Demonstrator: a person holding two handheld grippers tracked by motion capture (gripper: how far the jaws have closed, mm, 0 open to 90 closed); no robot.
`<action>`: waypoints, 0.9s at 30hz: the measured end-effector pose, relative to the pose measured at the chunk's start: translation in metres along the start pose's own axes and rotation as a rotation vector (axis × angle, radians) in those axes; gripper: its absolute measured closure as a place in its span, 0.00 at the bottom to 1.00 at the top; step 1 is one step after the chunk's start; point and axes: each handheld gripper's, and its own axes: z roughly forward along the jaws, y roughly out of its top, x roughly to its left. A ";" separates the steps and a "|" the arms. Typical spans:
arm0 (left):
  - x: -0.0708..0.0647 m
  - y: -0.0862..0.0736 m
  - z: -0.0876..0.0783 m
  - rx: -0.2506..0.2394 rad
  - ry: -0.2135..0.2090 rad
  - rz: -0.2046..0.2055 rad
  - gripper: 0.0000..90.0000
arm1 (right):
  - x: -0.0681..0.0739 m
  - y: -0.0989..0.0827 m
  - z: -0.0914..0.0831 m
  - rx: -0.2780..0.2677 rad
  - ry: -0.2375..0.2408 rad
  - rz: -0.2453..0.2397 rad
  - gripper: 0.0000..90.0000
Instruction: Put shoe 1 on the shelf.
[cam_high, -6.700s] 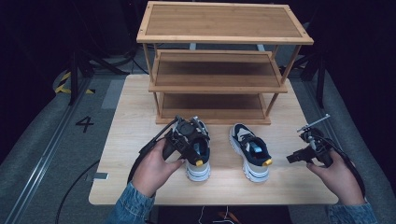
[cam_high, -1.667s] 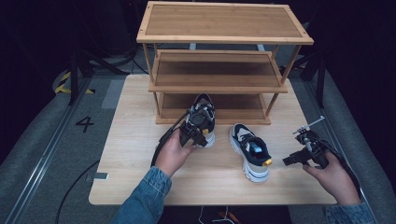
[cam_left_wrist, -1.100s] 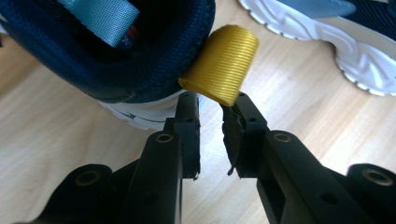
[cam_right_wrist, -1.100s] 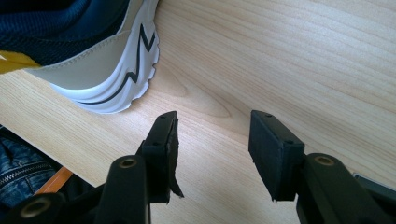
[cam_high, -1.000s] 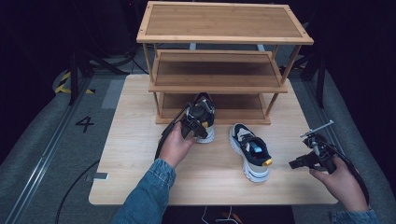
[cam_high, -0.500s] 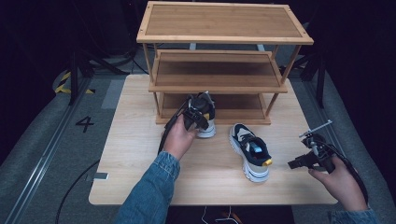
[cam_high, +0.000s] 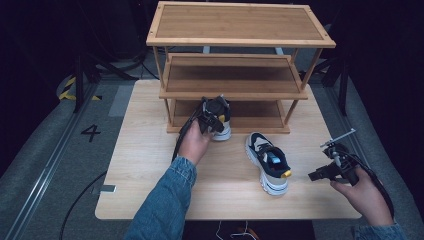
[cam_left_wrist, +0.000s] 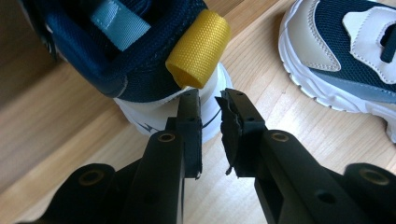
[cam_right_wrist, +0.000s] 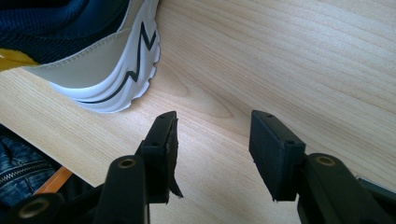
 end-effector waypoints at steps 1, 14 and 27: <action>-0.001 0.000 0.000 -0.008 -0.002 -0.010 0.84 | 0.000 0.000 0.000 0.000 0.000 -0.002 0.58; -0.018 -0.020 0.007 -0.100 0.088 -0.064 0.83 | 0.004 0.002 0.001 0.003 -0.001 -0.009 0.58; -0.004 -0.016 0.028 -0.147 0.131 -0.130 0.90 | 0.001 0.001 0.002 0.005 0.001 -0.006 0.58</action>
